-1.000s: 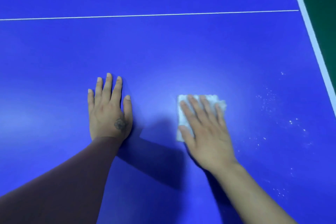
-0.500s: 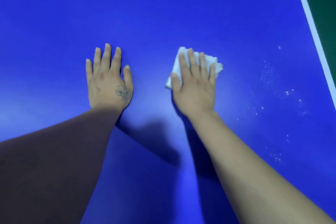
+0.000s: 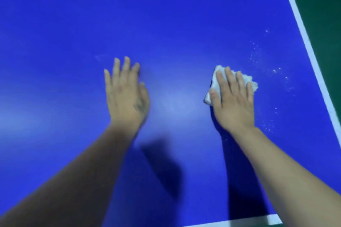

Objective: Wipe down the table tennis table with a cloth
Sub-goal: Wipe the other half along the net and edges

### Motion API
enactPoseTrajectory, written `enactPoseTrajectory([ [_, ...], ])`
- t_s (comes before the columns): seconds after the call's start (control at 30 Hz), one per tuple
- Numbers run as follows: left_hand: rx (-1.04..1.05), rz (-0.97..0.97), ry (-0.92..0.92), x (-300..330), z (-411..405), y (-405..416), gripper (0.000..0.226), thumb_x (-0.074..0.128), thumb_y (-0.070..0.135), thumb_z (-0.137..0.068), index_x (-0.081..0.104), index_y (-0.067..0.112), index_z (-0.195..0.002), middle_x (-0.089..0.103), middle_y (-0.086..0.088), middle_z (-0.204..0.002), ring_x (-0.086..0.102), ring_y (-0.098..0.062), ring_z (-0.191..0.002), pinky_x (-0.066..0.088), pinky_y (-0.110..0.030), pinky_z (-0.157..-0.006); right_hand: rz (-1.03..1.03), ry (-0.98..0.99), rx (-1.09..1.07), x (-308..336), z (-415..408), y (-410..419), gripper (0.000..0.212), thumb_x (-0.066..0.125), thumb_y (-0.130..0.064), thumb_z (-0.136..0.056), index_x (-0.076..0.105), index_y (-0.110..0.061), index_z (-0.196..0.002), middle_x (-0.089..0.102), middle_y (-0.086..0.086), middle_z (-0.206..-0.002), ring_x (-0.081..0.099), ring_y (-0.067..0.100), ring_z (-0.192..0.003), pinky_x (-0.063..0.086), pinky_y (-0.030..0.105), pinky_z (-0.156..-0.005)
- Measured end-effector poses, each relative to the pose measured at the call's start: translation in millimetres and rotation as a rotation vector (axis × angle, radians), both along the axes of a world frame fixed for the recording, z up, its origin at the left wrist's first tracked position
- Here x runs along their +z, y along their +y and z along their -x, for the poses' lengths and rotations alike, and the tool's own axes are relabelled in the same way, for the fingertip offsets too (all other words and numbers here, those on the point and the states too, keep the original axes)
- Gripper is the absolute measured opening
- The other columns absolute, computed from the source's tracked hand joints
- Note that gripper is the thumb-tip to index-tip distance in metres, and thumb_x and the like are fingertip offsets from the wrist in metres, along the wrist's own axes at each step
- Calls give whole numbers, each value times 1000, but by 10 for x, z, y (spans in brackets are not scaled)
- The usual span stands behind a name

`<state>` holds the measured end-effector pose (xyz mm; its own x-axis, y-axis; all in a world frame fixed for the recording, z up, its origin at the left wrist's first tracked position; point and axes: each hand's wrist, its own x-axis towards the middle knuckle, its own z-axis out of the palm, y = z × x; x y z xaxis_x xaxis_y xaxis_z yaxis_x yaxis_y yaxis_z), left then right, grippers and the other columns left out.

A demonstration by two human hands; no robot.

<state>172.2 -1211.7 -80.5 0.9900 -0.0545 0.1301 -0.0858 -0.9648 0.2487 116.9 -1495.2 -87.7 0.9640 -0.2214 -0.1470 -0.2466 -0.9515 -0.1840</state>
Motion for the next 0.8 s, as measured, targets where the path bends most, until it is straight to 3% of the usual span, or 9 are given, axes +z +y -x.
enactPoseTrajectory([
  [0.17, -19, -93, 54, -191, 517, -150, 60, 29, 47, -114, 31, 23, -169, 22, -6, -178, 10, -29, -167, 11, -58, -133, -25, -14, -155, -79, -558, 395, 67, 16, -52, -109, 4, -30, -171, -2, -6, -179, -10, 22, -165, -8, 55, -131],
  [0.3, 9, -114, 27, -221, 462, -171, 58, 28, 46, -115, 30, 26, -169, 21, -5, -178, 11, -29, -167, 11, -57, -133, -15, -60, -21, -117, -593, 845, 68, 19, -51, -108, 9, -28, -171, 3, -6, -179, -5, 23, -165, -6, 55, -131],
  [0.6, 10, -66, 26, -235, 463, -167, 56, 24, 38, -114, 34, 24, -168, 23, -5, -178, 12, -29, -166, 12, -59, -132, -55, -54, 276, -31, 845, 1082, 64, 35, -46, -111, 20, -27, -170, 8, -6, -179, 0, 22, -166, 10, 55, -132],
  [0.7, 16, -71, 29, -220, 467, -172, 56, 26, 38, -114, 34, 24, -168, 23, -5, -178, 12, -29, -166, 13, -58, -132, -5, -31, 256, 19, 1243, 805, 66, 43, -44, -109, 23, -27, -169, 11, -6, -178, 6, 22, -165, 15, 56, -131],
  [0.8, 19, -68, 36, -214, 462, -180, 56, 27, 37, -113, 33, 25, -168, 23, -5, -178, 12, -28, -166, 13, -58, -132, 33, -16, 142, 61, 1131, 451, 66, 34, -49, -109, 23, -26, -170, 14, -4, -178, 8, 22, -165, 14, 55, -131],
])
